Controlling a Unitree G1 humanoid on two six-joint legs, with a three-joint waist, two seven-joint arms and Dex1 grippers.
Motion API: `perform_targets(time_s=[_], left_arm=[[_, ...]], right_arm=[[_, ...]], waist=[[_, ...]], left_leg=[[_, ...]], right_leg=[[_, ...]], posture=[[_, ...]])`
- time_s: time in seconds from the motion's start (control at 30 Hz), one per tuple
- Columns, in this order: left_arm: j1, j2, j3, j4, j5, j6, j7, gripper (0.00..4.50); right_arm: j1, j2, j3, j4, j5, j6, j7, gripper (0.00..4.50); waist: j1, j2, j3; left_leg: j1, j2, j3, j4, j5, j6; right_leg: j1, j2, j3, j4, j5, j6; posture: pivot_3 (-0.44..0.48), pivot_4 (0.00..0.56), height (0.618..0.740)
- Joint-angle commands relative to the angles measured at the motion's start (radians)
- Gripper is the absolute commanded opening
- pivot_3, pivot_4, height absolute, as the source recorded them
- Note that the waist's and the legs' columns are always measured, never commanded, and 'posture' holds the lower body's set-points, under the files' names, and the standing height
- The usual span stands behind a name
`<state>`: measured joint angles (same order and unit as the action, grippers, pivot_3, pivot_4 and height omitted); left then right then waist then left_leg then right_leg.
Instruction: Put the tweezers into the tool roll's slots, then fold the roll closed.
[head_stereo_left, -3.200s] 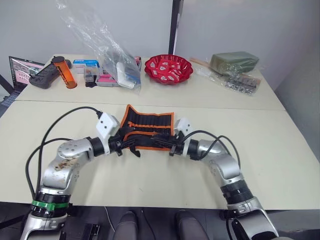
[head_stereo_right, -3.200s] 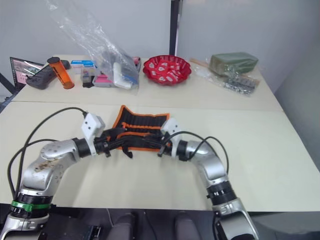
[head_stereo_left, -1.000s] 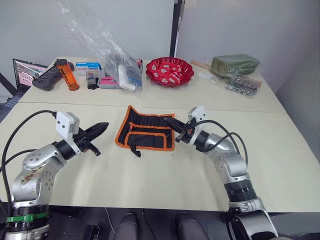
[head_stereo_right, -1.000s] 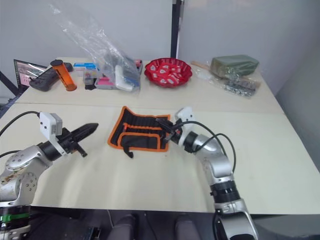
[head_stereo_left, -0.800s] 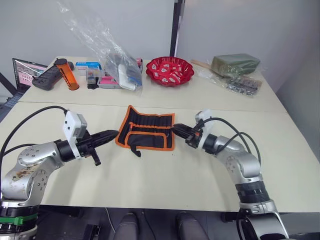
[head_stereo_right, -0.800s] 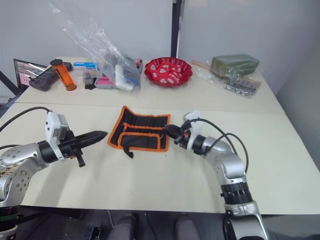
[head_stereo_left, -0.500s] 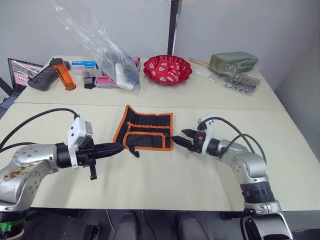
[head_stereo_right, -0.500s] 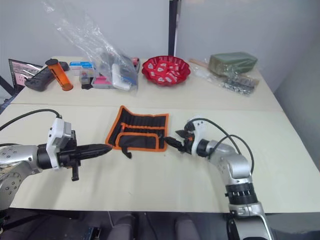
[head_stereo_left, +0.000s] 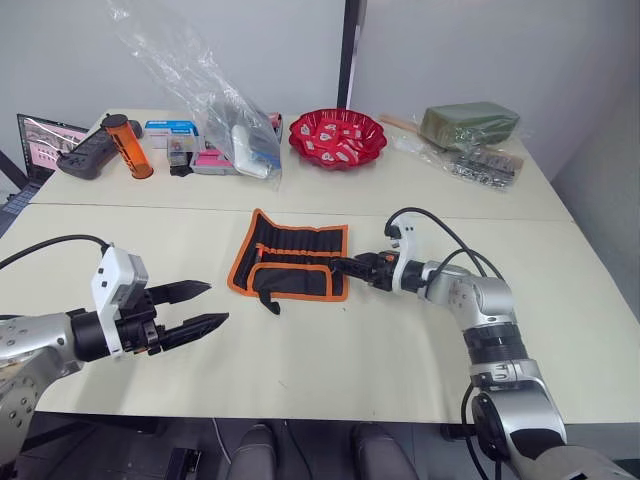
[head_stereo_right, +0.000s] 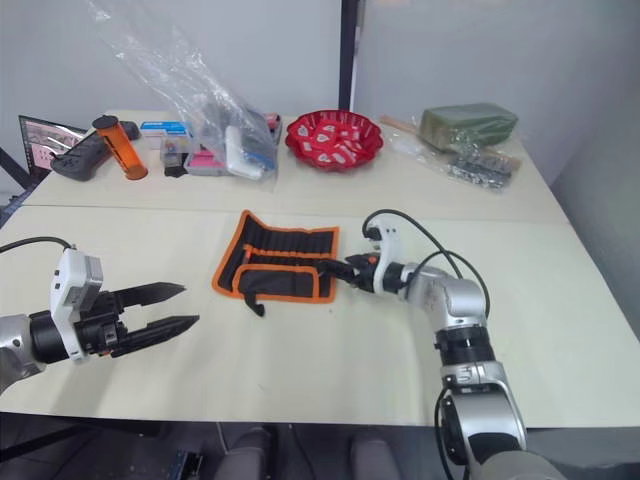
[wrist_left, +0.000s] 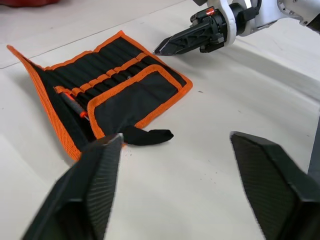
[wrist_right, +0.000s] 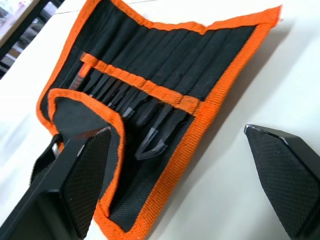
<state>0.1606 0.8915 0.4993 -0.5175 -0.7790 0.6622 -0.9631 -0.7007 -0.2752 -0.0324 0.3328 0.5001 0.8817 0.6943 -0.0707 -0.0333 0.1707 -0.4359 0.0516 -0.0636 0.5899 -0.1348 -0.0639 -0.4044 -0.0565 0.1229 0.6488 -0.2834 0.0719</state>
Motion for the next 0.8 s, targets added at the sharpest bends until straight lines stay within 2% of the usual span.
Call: perform_targets(time_s=[0.03, 0.07, 0.13, 0.37, 0.5, 0.53, 0.8], left_arm=[[0.034, -0.006, 0.052, -0.055, -0.002, -0.012, 0.016, 4.49], [0.040, -0.007, 0.055, -0.060, -0.001, -0.014, 0.020, 4.49], [0.053, -0.009, 0.063, -0.069, 0.003, -0.020, 0.026, 4.50], [0.102, -0.034, 0.062, -0.069, 0.046, -0.045, 0.052, 4.50], [0.095, -0.046, 0.048, -0.056, 0.072, -0.066, 0.064, 4.50], [0.087, -0.049, 0.043, -0.051, 0.080, -0.073, 0.071, 4.50], [0.067, -0.064, 0.008, -0.018, 0.110, -0.101, 0.071, 4.50]], right_arm=[[-0.033, 0.023, -0.027, 0.037, 0.045, 0.054, 0.018, 4.50], [-0.040, 0.026, -0.036, 0.049, 0.046, 0.058, 0.013, 4.50], [-0.057, 0.031, -0.065, 0.078, 0.062, 0.077, 0.005, 3.99], [-0.056, 0.028, -0.142, 0.098, 0.127, 0.167, 0.012, 1.71], [-0.060, 0.034, -0.165, 0.109, 0.149, 0.190, 0.015, 0.26], [-0.060, 0.036, -0.166, 0.102, 0.156, 0.198, 0.018, 0.05], [-0.048, -0.002, -0.163, 0.032, 0.201, 0.273, 0.045, 0.05]], waist=[[-0.002, 0.000, 0.000], [-0.003, 0.000, 0.000], [-0.002, 0.000, 0.000], [0.000, 0.000, 0.000], [0.000, 0.000, 0.000], [0.000, 0.000, 0.000], [0.000, 0.001, 0.000]], left_leg=[[0.000, 0.000, 0.000, 0.000, 0.000, 0.000], [0.000, 0.000, 0.000, 0.000, 0.000, 0.000], [0.000, 0.000, 0.000, 0.000, 0.000, 0.000], [0.000, 0.000, 0.001, 0.000, 0.000, 0.000], [0.000, 0.000, 0.001, 0.000, 0.000, 0.000], [0.000, 0.000, 0.001, 0.000, 0.000, 0.000], [0.000, 0.000, 0.001, 0.000, 0.000, 0.000]], right_leg=[[0.000, 0.000, 0.000, 0.000, 0.000, 0.000], [0.000, 0.000, 0.000, 0.000, 0.000, -0.001], [0.000, 0.000, 0.000, 0.000, 0.001, -0.001], [0.000, 0.000, 0.000, 0.000, 0.001, -0.001], [0.000, 0.000, 0.000, 0.000, 0.001, -0.001], [0.000, 0.000, 0.000, 0.000, 0.001, -0.001], [0.000, 0.000, 0.000, 0.000, 0.001, -0.001]], posture=[[0.000, 0.150, 0.740], [0.000, 0.150, 0.740], [0.000, 0.150, 0.740], [0.000, 0.150, 0.740], [0.000, 0.150, 0.740], [0.000, 0.150, 0.740], [0.000, 0.150, 0.740]])
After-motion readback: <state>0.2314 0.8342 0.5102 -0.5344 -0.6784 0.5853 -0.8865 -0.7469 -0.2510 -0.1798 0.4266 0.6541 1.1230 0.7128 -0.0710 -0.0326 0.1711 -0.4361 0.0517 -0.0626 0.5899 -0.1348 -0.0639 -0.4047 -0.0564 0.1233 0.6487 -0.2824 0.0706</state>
